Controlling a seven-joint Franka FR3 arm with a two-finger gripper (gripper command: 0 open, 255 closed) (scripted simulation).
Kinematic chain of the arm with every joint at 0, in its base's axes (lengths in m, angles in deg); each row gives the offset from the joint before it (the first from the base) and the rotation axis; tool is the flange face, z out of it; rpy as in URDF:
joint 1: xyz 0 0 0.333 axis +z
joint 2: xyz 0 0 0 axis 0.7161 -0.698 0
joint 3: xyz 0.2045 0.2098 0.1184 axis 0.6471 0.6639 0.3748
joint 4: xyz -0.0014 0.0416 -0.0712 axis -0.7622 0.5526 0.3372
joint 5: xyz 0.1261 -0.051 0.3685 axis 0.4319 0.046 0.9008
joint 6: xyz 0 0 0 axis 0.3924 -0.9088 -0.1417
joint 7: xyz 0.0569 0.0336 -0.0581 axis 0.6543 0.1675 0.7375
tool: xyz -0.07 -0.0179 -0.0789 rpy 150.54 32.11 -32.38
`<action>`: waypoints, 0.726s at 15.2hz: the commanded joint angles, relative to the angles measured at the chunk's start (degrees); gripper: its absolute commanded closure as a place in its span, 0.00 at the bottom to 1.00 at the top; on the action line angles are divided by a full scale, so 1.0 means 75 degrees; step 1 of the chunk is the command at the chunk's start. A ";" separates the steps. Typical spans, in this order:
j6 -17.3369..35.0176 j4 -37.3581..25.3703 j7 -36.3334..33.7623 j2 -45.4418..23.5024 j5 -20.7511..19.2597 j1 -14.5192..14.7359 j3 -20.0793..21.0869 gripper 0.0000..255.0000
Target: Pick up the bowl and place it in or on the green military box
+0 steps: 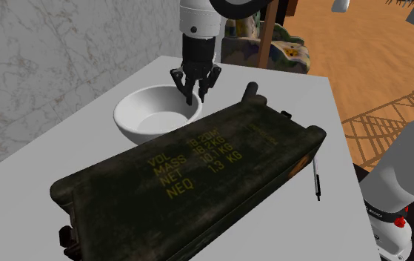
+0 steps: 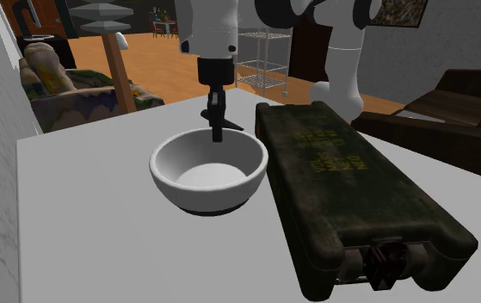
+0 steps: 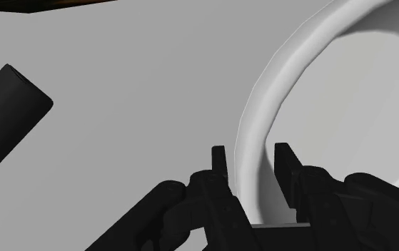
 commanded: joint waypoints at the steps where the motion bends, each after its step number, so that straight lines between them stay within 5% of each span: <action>1: 0.0000 0.0000 0.0000 0.0000 0.0000 0.0000 0.0000 1.00; 11: -0.0309 -0.0325 -0.0026 -0.0017 -0.0013 0.0001 0.0001 1.00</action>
